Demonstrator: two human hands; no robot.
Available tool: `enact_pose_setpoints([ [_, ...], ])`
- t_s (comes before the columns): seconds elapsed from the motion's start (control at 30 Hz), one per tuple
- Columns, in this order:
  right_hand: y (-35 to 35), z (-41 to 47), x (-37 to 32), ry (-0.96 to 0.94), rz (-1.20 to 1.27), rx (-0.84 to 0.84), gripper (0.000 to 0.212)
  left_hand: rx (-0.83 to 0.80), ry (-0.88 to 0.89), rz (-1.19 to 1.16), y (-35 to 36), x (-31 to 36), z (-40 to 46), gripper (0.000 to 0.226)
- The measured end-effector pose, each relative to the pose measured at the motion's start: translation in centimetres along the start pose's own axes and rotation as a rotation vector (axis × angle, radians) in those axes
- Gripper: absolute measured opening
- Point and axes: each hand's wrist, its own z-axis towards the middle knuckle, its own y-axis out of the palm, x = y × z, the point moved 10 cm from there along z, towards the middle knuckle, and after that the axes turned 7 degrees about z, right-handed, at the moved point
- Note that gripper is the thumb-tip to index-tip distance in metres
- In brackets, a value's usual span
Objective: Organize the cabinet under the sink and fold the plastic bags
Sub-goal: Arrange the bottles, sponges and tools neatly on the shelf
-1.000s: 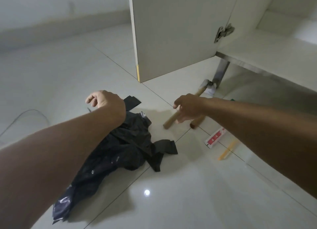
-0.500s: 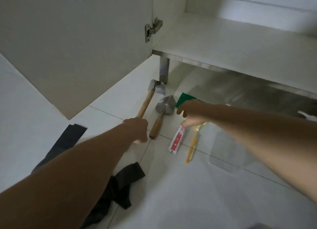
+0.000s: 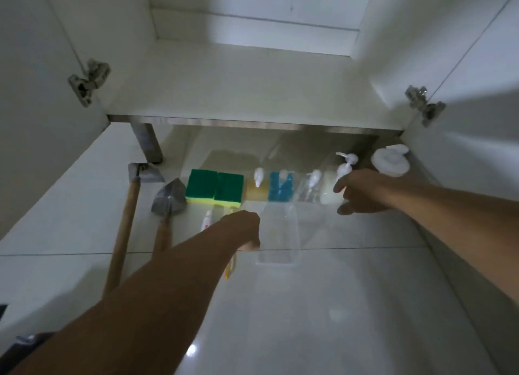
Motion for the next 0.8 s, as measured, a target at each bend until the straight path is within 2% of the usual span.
enact_pose_setpoints([
  [0.07, 1.1, 0.1, 2.5, 0.040, -0.056, -0.031, 0.052, -0.004, 0.023, -0.036, 0.0, 1.6, 0.2, 0.048],
  [0.17, 2.8, 0.6, 4.9, 0.027, -0.010, -0.039, 0.053, -0.005, 0.023, -0.070, -0.1, 3.5, 1.4, 0.050],
  [0.3, 4.0, 1.6, 8.2, 0.060, 0.071, 0.020, 0.028, 0.023, -0.007, -0.042, -1.9, 5.6, 3.6, 0.047],
  [0.4, 3.3, 2.0, 11.4, 0.159, 0.185, 0.109, 0.024, 0.070, -0.026, -0.043, -3.7, 7.2, 5.0, 0.042],
  [0.5, 2.0, 2.2, 15.6, 0.318, 0.476, 0.231, 0.034, 0.128, -0.018, -0.095, -5.9, 9.5, 6.5, 0.041],
  [0.63, 1.1, 2.7, 20.2, 0.491, 0.804, 0.390, 0.076, 0.279, -0.019, -0.198, -10.6, 12.9, 8.2, 0.045],
  [0.7, 0.3, 3.6, 21.4, 0.472, 0.875, 0.463, 0.088, 0.365, -0.013, -0.243, -13.2, 14.7, 9.0, 0.044],
  [0.8, -0.6, 5.5, 22.3, 0.373, 0.856, 0.486, 0.089, 0.421, -0.011, -0.387, -15.5, 17.3, 10.9, 0.041],
])
